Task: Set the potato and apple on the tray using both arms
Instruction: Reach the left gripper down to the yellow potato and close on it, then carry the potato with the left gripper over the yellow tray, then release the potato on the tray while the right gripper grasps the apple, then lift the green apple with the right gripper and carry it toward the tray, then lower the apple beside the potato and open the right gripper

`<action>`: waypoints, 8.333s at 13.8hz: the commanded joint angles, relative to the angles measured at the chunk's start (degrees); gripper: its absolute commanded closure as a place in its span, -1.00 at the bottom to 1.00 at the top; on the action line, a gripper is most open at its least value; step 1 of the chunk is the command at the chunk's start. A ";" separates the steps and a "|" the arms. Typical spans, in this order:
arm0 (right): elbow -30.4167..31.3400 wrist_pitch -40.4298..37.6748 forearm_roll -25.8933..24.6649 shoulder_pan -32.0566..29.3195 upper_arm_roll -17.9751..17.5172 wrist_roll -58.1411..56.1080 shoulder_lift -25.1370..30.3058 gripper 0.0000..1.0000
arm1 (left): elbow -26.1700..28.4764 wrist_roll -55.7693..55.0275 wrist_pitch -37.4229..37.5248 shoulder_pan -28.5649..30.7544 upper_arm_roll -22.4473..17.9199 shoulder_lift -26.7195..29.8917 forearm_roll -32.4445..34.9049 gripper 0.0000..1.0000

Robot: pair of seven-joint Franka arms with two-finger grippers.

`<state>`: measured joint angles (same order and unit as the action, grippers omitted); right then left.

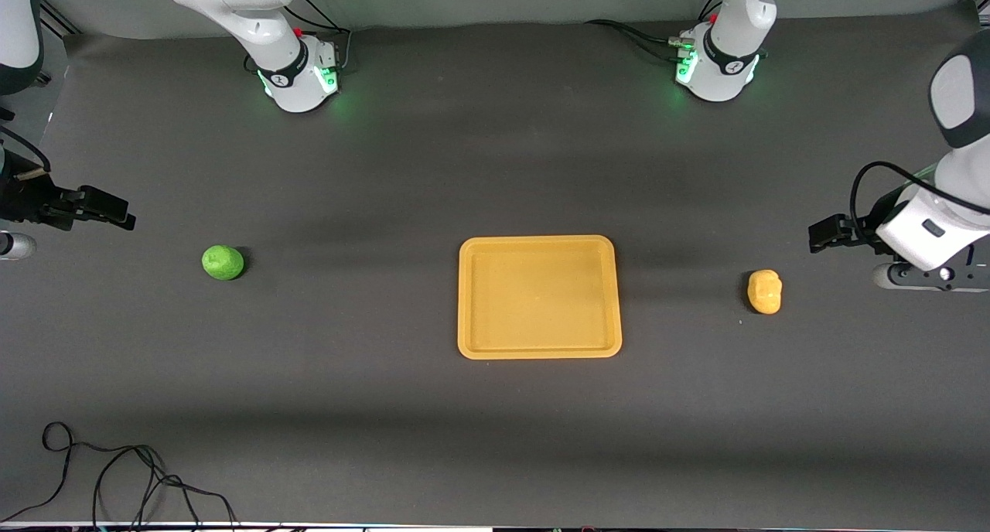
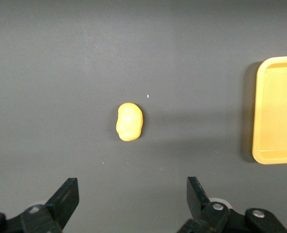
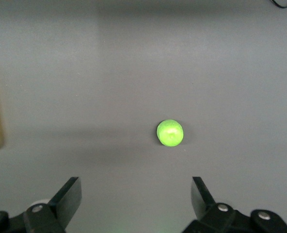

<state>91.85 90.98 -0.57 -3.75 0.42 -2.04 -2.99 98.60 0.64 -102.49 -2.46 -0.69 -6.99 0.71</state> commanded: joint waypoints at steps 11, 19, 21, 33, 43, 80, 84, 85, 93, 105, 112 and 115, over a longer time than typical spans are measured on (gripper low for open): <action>-0.18 -0.45 0.83 -0.82 -0.42 0.28 0.17 -1.00 | 23.83 8.32 -37.42 3.69 -0.63 -14.88 1.49 -0.98; 1.31 1.05 0.83 -0.91 0.02 0.11 0.70 -1.00 | 22.69 10.34 -43.06 3.69 -0.54 -18.85 0.70 0.11; 1.31 1.22 0.83 -0.82 0.02 0.02 0.70 -1.00 | 21.90 9.73 -42.28 3.17 -0.45 -18.15 0.70 0.18; 17.47 10.36 -0.14 -0.64 7.75 -13.77 12.11 -1.00 | 11.45 -25.16 -32.33 -5.07 20.29 -17.08 -1.06 0.28; 33.21 24.67 -2.16 -0.55 8.72 -16.15 14.78 -1.00 | 8.54 -28.50 -40.16 -12.39 18.53 -27.11 1.40 0.24; 2.05 13.19 3.03 13.12 7.41 -3.89 -8.34 0.07 | 7.13 2.59 2.37 15.29 11.51 11.29 -0.61 -1.00; -9.38 9.84 3.03 25.52 7.41 14.39 -15.27 0.07 | 6.25 6.98 2.46 14.07 7.66 11.21 -0.53 -1.00; -12.80 9.49 3.03 28.60 7.41 18.87 -17.99 0.07 | 6.34 8.57 2.90 11.28 4.16 11.29 -0.62 -1.00; -37.26 11.22 2.94 46.99 4.69 47.99 -41.91 0.07 | 6.34 3.40 2.20 -2.37 -6.34 11.03 -0.88 -0.99; -36.65 29.08 2.41 50.07 3.45 50.56 -58.44 0.07 | -0.42 3.93 2.64 -1.85 -5.28 5.33 -2.46 -0.99; -36.57 31.54 2.41 51.04 3.36 51.00 -60.47 -0.34 | -1.83 4.28 2.82 -2.37 -5.20 1.98 -2.64 -0.99; -36.57 31.02 2.41 51.39 3.45 52.93 -59.77 -1.00 | -1.83 4.28 3.34 -2.37 -5.28 0.84 -2.38 -0.91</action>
<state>57.47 122.53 2.11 47.05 3.52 48.84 -62.24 98.47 4.77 -100.69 -4.33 -5.54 -4.99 -1.31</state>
